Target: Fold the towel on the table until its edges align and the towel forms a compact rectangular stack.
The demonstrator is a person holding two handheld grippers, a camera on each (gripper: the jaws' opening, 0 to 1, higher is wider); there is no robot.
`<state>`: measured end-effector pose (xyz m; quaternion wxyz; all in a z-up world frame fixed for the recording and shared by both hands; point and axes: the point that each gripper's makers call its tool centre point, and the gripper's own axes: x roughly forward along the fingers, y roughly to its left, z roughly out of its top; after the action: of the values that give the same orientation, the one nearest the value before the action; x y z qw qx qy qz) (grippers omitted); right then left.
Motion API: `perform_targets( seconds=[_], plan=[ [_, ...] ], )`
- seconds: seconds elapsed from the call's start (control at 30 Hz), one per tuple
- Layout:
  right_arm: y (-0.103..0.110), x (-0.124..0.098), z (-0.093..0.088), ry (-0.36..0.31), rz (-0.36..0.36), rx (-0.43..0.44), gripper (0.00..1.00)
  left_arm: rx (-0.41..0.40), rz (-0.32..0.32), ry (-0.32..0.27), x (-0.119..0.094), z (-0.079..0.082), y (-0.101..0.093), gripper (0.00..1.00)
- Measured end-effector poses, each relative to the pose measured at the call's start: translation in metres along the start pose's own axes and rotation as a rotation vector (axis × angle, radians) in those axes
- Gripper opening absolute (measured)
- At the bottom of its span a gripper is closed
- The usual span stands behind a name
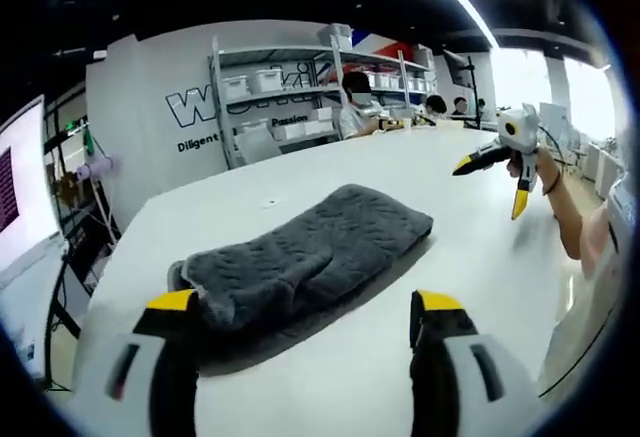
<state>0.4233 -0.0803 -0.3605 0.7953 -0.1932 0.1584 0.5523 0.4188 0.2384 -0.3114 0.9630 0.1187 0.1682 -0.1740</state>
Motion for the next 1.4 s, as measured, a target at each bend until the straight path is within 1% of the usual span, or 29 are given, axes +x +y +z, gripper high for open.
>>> perform_targets(
  seconds=[0.07, 0.1, 0.17, 0.2, 0.23, 0.27, 0.33, 0.4, 0.5, 0.53, 0.6, 0.7, 0.73, 0.77, 0.83, 0.87, 0.97, 1.0, 1.03, 1.07, 1.13, 1.17, 1.23, 1.3, 1.33, 1.4],
  plan=[
    [0.0, -0.001, 0.001, -0.011, -0.002, 0.004, 0.98, 0.001, 0.001, -0.004, 0.003, 0.005, 0.005, 0.85],
    [0.0, -0.002, 0.001, -0.011, -0.004, 0.003, 0.98, -0.005, 0.003, -0.005, 0.007, 0.008, 0.011, 0.84],
    [0.002, -0.002, 0.001, -0.015, -0.002, 0.0, 0.98, -0.013, 0.01, 0.007, 0.014, 0.009, 0.02, 0.84],
    [0.003, -0.002, 0.001, -0.017, 0.002, 0.0, 0.98, -0.025, 0.025, 0.016, 0.018, 0.009, 0.027, 0.83],
    [0.004, -0.002, 0.001, -0.018, 0.005, 0.0, 0.97, -0.03, 0.034, 0.023, 0.021, 0.008, 0.032, 0.81],
    [0.005, -0.002, 0.0, -0.018, 0.008, -0.001, 0.97, -0.029, 0.037, 0.03, 0.023, 0.006, 0.034, 0.75],
    [0.007, -0.002, -0.001, -0.015, 0.012, 0.001, 0.96, -0.049, 0.05, 0.053, 0.029, 0.001, 0.04, 0.69],
    [0.007, -0.002, -0.003, -0.009, 0.009, -0.008, 0.93, -0.051, 0.072, 0.056, 0.036, -0.003, 0.047, 0.67],
    [0.008, -0.002, -0.003, -0.013, 0.01, -0.009, 0.93, -0.054, 0.112, 0.095, 0.041, -0.014, 0.058, 0.62],
    [0.008, -0.002, -0.003, -0.019, 0.012, -0.008, 0.92, -0.056, 0.13, 0.115, 0.042, -0.02, 0.063, 0.58],
    [0.009, -0.003, -0.005, -0.017, 0.015, -0.009, 0.92, -0.06, 0.143, 0.125, 0.044, -0.026, 0.067, 0.49],
    [0.009, -0.002, -0.007, -0.003, 0.009, -0.013, 0.91, -0.094, 0.187, 0.086, 0.043, -0.028, 0.079, 0.31],
    [0.008, -0.002, -0.007, -0.001, 0.008, -0.013, 0.91, -0.097, 0.206, 0.089, 0.041, -0.03, 0.083, 0.27],
    [0.008, -0.001, -0.007, 0.0, 0.008, -0.013, 0.91, -0.091, 0.23, 0.108, 0.04, -0.034, 0.088, 0.26],
    [0.009, -0.001, -0.008, 0.0, 0.009, -0.013, 0.91, -0.07, 0.256, 0.172, 0.037, -0.046, 0.091, 0.27],
    [0.009, -0.001, -0.008, 0.0, 0.011, -0.014, 0.91, -0.054, 0.267, 0.193, 0.037, -0.05, 0.093, 0.27],
    [0.01, -0.001, -0.008, 0.002, 0.012, -0.014, 0.9, -0.041, 0.255, 0.191, 0.038, -0.05, 0.087, 0.26],
    [0.01, -0.001, -0.009, 0.005, 0.012, -0.014, 0.9, -0.036, 0.251, 0.198, 0.039, -0.051, 0.086, 0.26],
    [0.009, 0.0, -0.009, 0.008, 0.009, -0.014, 0.9, -0.021, 0.261, 0.218, 0.039, -0.054, 0.087, 0.25],
    [0.009, 0.0, -0.009, 0.009, 0.009, -0.014, 0.9, -0.009, 0.269, 0.233, 0.039, -0.056, 0.089, 0.23],
    [0.009, 0.001, -0.011, 0.014, 0.011, -0.013, 0.9, 0.002, 0.28, 0.255, 0.04, -0.059, 0.09, 0.15],
    [0.009, 0.001, -0.011, 0.014, 0.011, -0.013, 0.9, 0.004, 0.28, 0.256, 0.04, -0.06, 0.09, 0.11],
    [0.009, 0.001, -0.012, 0.018, 0.01, -0.013, 0.9, 0.002, 0.281, 0.256, 0.041, -0.06, 0.091, 0.08],
    [0.009, 0.001, -0.012, 0.018, 0.009, -0.015, 0.9, -0.026, 0.273, 0.242, 0.042, -0.059, 0.091, 0.07],
    [0.01, 0.001, -0.012, 0.018, 0.009, -0.015, 0.89, -0.038, 0.276, 0.233, 0.042, -0.058, 0.093, 0.07],
    [0.01, 0.001, -0.011, 0.016, 0.009, -0.016, 0.89, -0.07, 0.294, 0.186, 0.041, -0.052, 0.097, 0.06]
  ],
)
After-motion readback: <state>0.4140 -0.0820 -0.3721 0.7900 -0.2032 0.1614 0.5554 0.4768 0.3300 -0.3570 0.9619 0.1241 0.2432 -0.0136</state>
